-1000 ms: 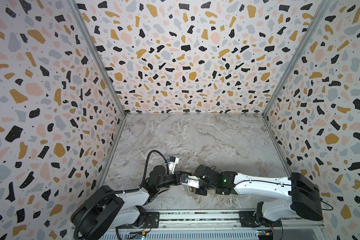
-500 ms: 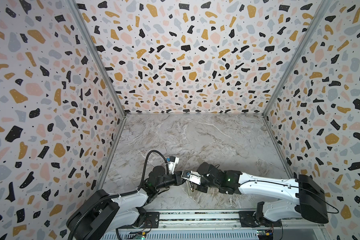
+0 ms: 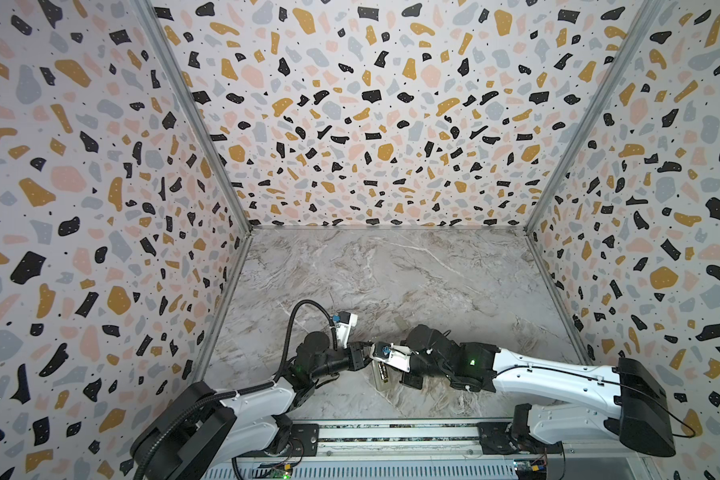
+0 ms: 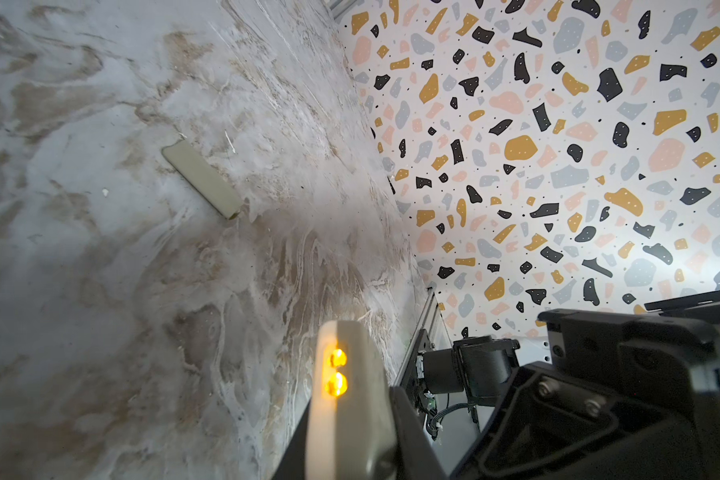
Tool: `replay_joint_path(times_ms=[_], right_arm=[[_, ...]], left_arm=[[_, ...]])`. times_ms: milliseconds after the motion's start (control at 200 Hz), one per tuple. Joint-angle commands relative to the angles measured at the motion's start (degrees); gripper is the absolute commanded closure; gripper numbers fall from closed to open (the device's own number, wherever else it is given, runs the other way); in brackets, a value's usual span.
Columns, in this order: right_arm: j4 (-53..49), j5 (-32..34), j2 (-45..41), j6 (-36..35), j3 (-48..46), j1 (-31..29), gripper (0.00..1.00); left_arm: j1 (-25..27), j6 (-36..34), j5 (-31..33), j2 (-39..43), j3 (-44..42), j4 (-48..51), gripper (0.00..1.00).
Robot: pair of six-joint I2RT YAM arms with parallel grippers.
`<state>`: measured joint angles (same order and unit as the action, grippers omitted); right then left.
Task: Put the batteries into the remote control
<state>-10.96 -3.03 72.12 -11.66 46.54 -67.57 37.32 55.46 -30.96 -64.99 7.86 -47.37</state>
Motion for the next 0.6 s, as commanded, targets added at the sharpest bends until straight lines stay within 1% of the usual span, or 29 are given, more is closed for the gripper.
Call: replay_joint_path(times_ms=[0,235,415,596], right_arm=[[-1.5,-0.8,1.0,0.0,0.7,-0.5,0.90],[-0.5,-2.0,1.9,-0.2,0.1,-1.4,0.91],[0.1,-4.7,2.5,-0.1,-0.1,-1.3,0.91],[0.1,-5.1,5.0,-0.2,0.0,-1.4,0.91]], left_arm=[[0.0,-0.7,-0.3,1.1,1.5,-1.7,1.00],[0.0,-0.7,-0.2,1.4,1.4,-1.5,1.00],[0.0,-0.8,-0.3,1.3,1.5,-1.5,1.00],[0.0,-0.4,-0.7,1.4,1.6,-2.0,1.00]])
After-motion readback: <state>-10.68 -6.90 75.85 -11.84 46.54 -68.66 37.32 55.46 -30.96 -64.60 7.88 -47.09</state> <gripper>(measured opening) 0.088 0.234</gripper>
